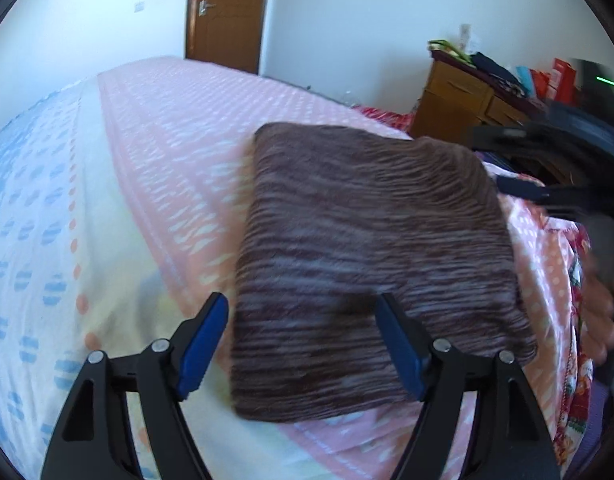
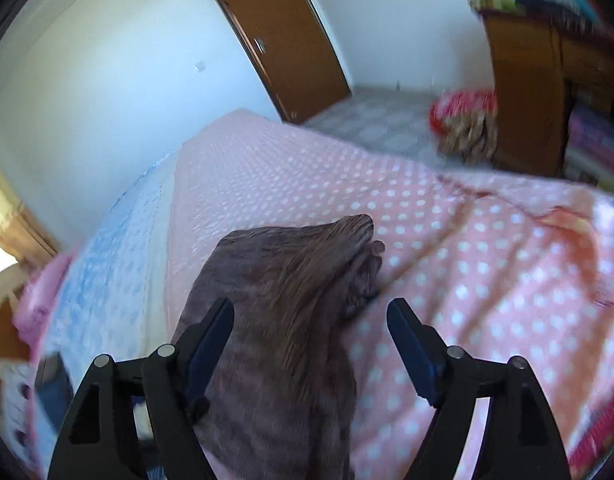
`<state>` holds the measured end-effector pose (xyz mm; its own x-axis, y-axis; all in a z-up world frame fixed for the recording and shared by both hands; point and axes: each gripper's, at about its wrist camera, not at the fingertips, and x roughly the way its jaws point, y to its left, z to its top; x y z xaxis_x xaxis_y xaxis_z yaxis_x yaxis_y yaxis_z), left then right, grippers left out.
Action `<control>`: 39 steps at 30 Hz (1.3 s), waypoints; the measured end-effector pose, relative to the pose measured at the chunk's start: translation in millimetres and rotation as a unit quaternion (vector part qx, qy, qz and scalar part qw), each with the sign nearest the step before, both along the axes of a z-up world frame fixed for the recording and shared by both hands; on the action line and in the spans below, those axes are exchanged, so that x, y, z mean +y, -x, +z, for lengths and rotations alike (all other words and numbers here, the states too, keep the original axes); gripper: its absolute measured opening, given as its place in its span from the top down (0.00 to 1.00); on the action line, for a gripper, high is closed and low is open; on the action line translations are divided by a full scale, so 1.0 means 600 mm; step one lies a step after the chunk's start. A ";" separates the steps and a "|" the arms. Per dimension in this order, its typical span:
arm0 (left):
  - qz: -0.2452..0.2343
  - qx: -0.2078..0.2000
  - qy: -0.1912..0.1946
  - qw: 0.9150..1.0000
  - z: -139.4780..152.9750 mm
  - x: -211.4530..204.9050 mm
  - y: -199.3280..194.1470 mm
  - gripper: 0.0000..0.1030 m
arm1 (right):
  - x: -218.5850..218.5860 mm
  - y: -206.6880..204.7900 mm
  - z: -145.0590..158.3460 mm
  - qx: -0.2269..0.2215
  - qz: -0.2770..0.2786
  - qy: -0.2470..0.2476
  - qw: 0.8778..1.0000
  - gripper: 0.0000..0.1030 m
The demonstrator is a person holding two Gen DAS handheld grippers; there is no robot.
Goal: Fold small clothes
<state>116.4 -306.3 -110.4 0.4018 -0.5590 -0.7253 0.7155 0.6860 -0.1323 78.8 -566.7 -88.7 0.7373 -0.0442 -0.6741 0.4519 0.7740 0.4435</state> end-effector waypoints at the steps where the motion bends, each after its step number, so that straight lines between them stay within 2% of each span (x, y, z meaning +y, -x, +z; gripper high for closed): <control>1: -0.003 -0.003 -0.004 1.000 -0.001 -0.006 0.001 0.24 | -0.015 -0.016 -0.016 0.011 -0.004 -0.028 1.000 0.23; 4: -0.003 -0.007 -0.015 1.000 -0.007 -0.025 0.000 0.24 | -0.040 -0.055 -0.062 0.033 -0.002 -0.105 0.994 0.23; 5: -0.002 -0.007 -0.015 1.000 -0.009 -0.027 -0.001 0.23 | -0.047 -0.062 -0.064 0.014 -0.001 -0.123 0.992 0.23; 6: -0.002 -0.007 -0.015 1.000 -0.011 -0.028 -0.003 0.21 | -0.049 -0.071 -0.068 0.015 0.002 -0.137 0.990 0.23; 7: -0.003 -0.008 -0.015 1.000 -0.012 -0.028 -0.005 0.20 | -0.055 -0.079 -0.074 0.009 0.003 -0.153 0.988 0.32; 8: -0.003 -0.009 -0.016 1.000 -0.013 -0.030 -0.006 0.20 | -0.060 -0.086 -0.078 0.004 0.002 -0.157 0.988 0.59; 9: -0.003 -0.010 -0.016 1.000 -0.014 -0.035 -0.008 0.18 | -0.069 -0.097 -0.081 0.006 0.004 -0.154 0.988 0.68; 10: -0.002 -0.010 -0.016 1.000 -0.015 -0.038 -0.010 0.17 | -0.073 -0.105 -0.078 0.005 0.009 -0.134 0.991 0.71; 12: 0.000 -0.008 -0.016 1.000 -0.021 -0.041 -0.014 0.13 | -0.064 -0.115 -0.062 0.000 0.033 -0.064 0.997 0.75; 14: 0.002 0.001 -0.020 1.000 -0.033 -0.048 -0.017 0.11 | -0.043 -0.121 -0.047 0.009 0.055 0.019 0.998 0.80; 17: 0.007 -0.010 -0.025 1.000 -0.039 -0.056 -0.012 0.07 | -0.030 -0.137 -0.054 0.053 0.066 0.107 0.991 0.80; 18: 0.007 -0.015 -0.030 0.999 -0.039 -0.059 -0.012 0.06 | -0.028 -0.139 -0.056 0.059 0.066 0.122 0.989 0.80; 21: 0.011 -0.016 -0.039 0.999 -0.034 -0.061 -0.010 0.05 | -0.046 -0.127 -0.052 0.055 0.057 0.089 0.993 0.73; 22: 0.013 -0.015 -0.041 0.999 -0.031 -0.060 -0.010 0.06 | -0.050 -0.113 -0.044 0.055 0.040 0.083 0.994 0.68; 24: 0.018 -0.020 -0.045 0.999 -0.024 -0.055 -0.004 0.06 | -0.048 -0.067 -0.016 0.047 -0.011 0.106 0.993 0.61; 27: 0.024 -0.039 -0.053 0.998 -0.012 -0.045 0.008 0.06 | 0.008 0.028 0.042 0.033 -0.104 0.198 0.974 0.47; 28: 0.026 -0.049 -0.055 0.997 -0.007 -0.042 0.011 0.06 | 0.033 0.058 0.055 0.021 -0.116 0.214 0.970 0.35; 29: 0.029 -0.060 -0.057 0.996 0.000 -0.035 0.014 0.06 | 0.058 0.083 0.063 0.011 -0.122 0.226 0.967 0.29; 33: 0.046 -0.100 -0.057 0.992 0.029 0.000 0.045 0.06 | 0.167 0.156 0.076 -0.005 -0.142 0.260 0.955 0.28; 39: 0.071 -0.127 -0.010 0.989 0.086 0.097 0.102 0.00 | 0.301 0.213 0.090 -0.035 -0.158 0.308 0.937 0.27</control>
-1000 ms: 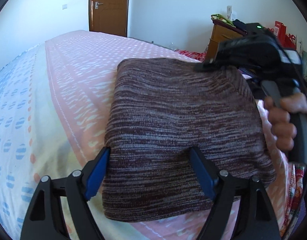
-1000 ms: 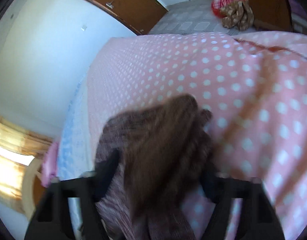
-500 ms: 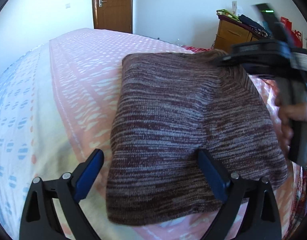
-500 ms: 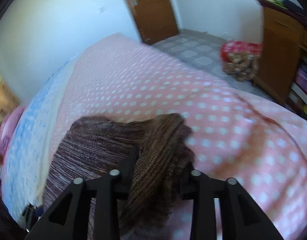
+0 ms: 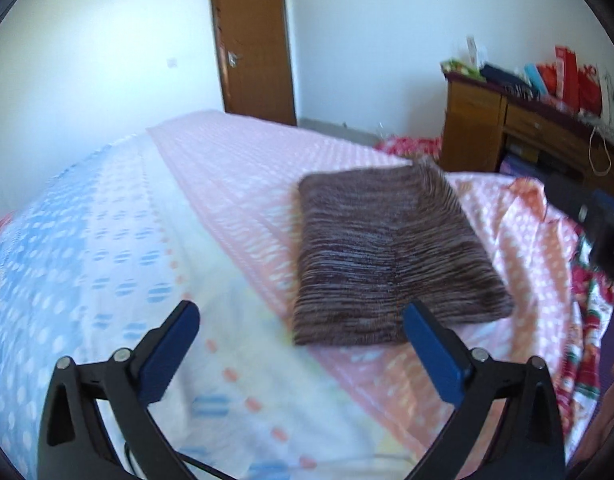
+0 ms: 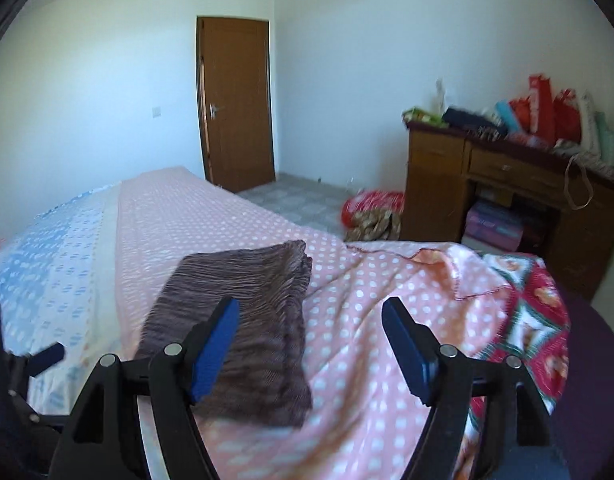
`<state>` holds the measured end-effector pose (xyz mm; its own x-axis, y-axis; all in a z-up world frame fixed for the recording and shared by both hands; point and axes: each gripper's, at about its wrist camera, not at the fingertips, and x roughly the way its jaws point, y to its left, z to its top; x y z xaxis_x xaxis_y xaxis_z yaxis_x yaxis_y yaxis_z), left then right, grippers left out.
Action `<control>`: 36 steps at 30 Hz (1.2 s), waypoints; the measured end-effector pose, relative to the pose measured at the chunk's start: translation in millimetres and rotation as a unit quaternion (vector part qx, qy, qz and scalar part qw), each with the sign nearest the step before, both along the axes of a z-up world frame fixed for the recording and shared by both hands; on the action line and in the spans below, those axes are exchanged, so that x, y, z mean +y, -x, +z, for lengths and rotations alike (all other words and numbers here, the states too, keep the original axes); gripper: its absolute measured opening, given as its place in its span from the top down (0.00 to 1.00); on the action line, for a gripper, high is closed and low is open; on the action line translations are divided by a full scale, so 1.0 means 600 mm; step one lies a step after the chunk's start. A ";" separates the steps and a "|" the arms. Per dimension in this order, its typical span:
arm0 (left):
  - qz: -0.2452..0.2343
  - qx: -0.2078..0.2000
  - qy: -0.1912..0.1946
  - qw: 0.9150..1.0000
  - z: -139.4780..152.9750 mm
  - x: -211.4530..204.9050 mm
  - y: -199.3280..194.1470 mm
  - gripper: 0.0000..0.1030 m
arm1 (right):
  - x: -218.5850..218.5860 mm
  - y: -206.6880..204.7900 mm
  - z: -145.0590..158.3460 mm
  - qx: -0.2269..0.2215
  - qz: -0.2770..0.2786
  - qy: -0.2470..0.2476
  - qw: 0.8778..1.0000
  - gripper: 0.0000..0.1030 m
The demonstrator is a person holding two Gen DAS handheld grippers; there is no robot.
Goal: Fold small clothes
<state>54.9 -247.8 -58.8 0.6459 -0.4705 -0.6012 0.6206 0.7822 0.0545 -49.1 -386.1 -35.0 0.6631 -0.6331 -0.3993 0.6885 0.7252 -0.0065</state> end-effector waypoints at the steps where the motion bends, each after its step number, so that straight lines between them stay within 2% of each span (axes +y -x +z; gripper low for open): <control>1: 0.005 -0.005 0.007 1.000 0.009 0.010 0.007 0.00 | 0.015 0.011 0.005 -0.004 0.000 0.006 1.000 0.27; 5: 0.021 -0.018 0.022 0.999 0.035 0.048 0.042 0.00 | 0.062 0.048 0.013 -0.026 -0.003 0.020 0.999 0.21; 8: 0.037 -0.031 0.034 0.998 0.051 0.067 0.063 0.00 | 0.081 0.073 0.020 -0.034 0.004 0.028 0.999 0.21; 12: 0.038 -0.035 0.038 0.998 0.069 0.080 0.092 0.00 | 0.091 0.101 0.026 -0.046 0.007 0.033 0.998 0.21; 16: 0.040 -0.064 0.044 0.996 0.084 0.081 0.122 0.00 | 0.088 0.130 0.036 -0.069 0.003 0.028 0.997 0.21; 20: 0.042 -0.082 0.030 0.995 0.088 0.071 0.138 0.00 | 0.080 0.142 0.046 -0.081 0.002 0.023 0.996 0.21; 36: 0.040 -0.075 0.028 0.996 0.084 0.063 0.148 0.00 | 0.073 0.151 0.050 -0.092 0.002 0.022 0.995 0.21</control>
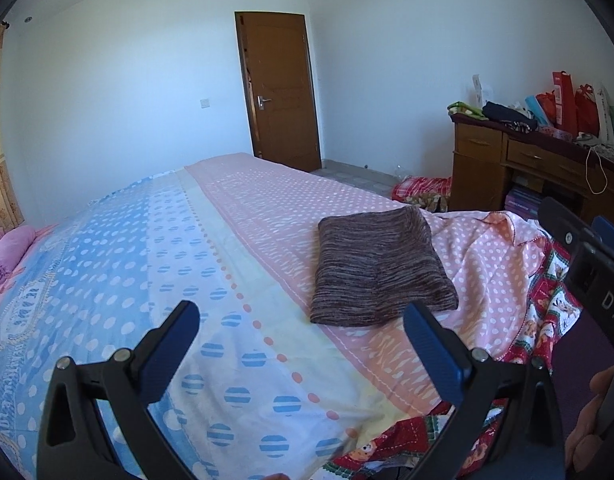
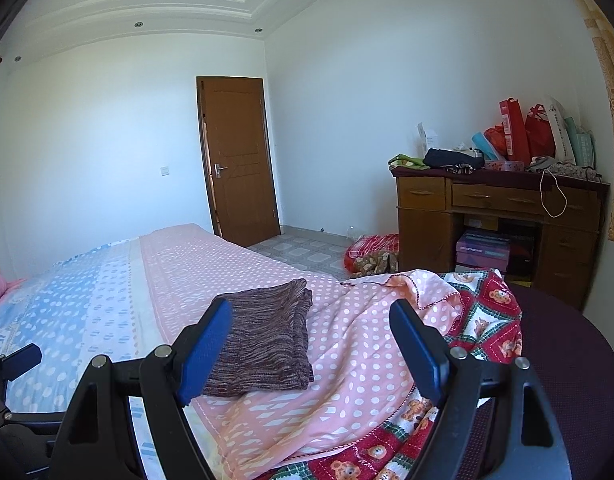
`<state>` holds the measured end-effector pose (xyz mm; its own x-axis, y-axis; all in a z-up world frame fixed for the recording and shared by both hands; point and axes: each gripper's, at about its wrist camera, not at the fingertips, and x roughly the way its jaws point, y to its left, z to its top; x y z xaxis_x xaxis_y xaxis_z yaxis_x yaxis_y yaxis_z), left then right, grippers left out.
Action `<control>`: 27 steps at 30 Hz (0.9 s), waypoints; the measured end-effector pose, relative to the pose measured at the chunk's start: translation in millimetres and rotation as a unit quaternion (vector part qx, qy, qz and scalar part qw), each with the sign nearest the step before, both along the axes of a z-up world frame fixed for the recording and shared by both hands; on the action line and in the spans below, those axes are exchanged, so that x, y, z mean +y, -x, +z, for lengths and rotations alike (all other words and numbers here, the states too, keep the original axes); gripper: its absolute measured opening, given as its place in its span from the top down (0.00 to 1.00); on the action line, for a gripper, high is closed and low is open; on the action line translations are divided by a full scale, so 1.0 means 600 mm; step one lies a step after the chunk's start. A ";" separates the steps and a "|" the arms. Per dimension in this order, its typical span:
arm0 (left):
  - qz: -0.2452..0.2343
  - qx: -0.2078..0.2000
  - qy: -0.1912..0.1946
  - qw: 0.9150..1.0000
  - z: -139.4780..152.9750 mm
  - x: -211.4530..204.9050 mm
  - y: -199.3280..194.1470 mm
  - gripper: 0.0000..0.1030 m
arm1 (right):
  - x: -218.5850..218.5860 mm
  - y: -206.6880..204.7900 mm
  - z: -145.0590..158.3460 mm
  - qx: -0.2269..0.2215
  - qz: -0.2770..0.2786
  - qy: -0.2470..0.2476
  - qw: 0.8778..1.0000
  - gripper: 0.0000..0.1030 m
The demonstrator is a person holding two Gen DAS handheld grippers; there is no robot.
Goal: Fold small clothes
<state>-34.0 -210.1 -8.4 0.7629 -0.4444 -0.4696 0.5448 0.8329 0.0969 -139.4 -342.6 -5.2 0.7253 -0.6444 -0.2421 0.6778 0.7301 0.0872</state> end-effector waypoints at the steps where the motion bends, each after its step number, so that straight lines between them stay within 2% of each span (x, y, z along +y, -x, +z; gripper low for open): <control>1: 0.000 0.000 0.001 1.000 0.000 0.000 0.000 0.00 | 0.000 0.000 0.000 0.001 0.000 0.000 1.000 0.21; 27: 0.001 0.001 0.000 1.000 0.001 0.001 -0.005 0.00 | -0.007 0.000 -0.002 -0.002 -0.001 -0.003 1.000 0.20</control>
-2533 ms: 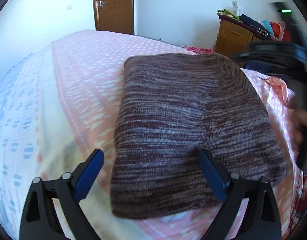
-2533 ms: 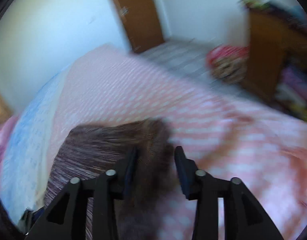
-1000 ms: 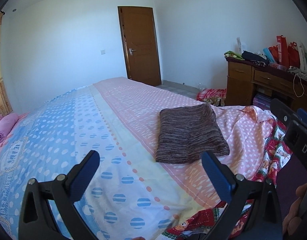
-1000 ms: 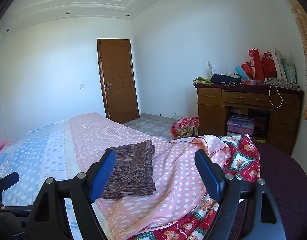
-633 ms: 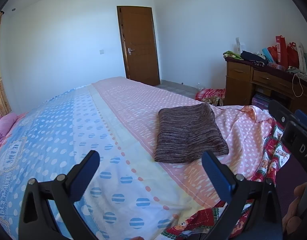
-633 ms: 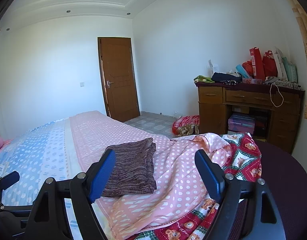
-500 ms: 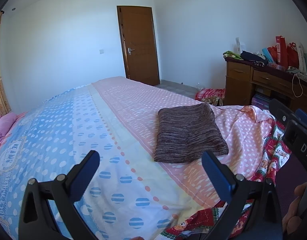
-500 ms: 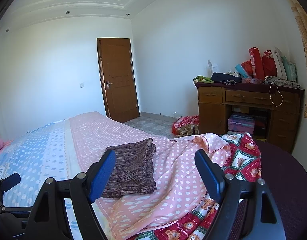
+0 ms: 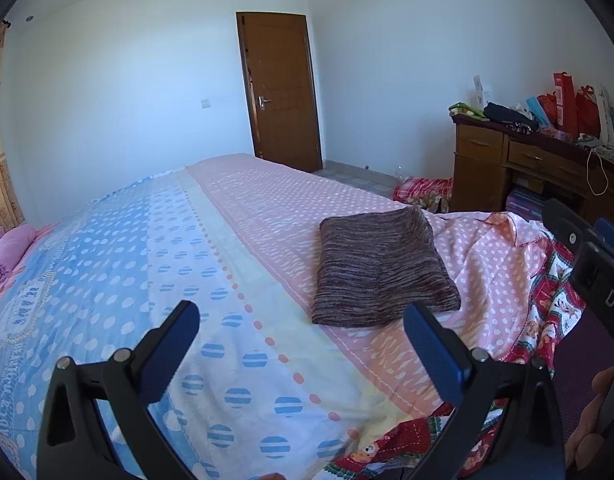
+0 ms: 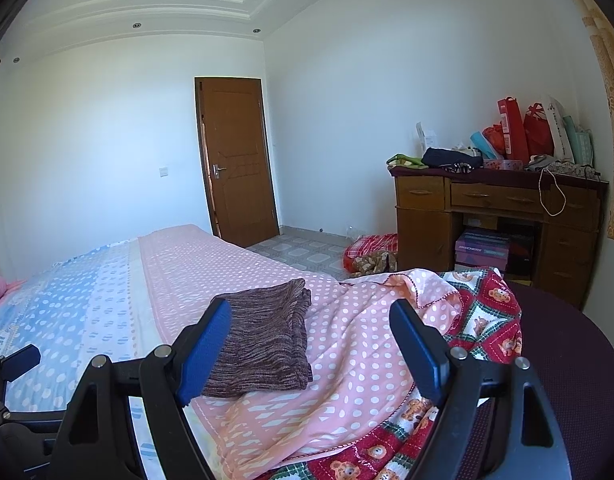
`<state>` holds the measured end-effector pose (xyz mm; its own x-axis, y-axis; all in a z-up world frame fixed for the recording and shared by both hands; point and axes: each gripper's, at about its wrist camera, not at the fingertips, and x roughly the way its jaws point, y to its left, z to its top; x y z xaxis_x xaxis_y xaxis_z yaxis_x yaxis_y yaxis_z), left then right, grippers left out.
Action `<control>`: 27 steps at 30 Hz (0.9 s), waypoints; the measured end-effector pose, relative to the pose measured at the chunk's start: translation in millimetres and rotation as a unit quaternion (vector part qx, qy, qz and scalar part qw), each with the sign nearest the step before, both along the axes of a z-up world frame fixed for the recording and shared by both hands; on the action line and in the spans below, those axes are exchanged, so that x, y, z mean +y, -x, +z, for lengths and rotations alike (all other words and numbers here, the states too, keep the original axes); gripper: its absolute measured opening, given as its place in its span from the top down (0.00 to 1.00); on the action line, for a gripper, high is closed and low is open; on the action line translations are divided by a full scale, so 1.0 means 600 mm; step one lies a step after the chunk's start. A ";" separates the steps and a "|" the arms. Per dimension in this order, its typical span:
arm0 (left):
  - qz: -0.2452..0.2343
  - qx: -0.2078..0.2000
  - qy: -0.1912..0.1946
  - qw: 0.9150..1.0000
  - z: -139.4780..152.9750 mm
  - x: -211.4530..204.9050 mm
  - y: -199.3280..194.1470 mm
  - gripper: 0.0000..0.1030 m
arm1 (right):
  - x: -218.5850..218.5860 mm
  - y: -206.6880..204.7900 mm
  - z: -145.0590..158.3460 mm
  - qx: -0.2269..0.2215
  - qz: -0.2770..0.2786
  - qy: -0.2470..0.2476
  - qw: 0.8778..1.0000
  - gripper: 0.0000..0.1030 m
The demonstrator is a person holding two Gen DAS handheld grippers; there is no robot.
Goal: Fold small clothes
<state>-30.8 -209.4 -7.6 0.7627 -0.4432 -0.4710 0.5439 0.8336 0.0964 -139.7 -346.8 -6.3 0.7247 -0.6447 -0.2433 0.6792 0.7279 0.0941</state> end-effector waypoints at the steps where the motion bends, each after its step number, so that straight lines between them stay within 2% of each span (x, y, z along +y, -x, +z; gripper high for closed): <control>1: 0.001 0.000 -0.002 1.000 0.000 -0.001 -0.001 0.00 | 0.000 0.000 0.000 0.001 0.000 0.000 1.000 0.20; 27: 0.001 0.004 -0.002 1.000 -0.002 0.000 -0.003 0.00 | -0.002 -0.001 -0.003 0.002 0.000 -0.001 1.000 0.20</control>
<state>-28.9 -209.5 -9.0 0.7591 -0.4408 -0.4790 0.5438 0.8339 0.0945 -139.1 -347.9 -8.1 0.7234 -0.6448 -0.2468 0.6801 0.7272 0.0934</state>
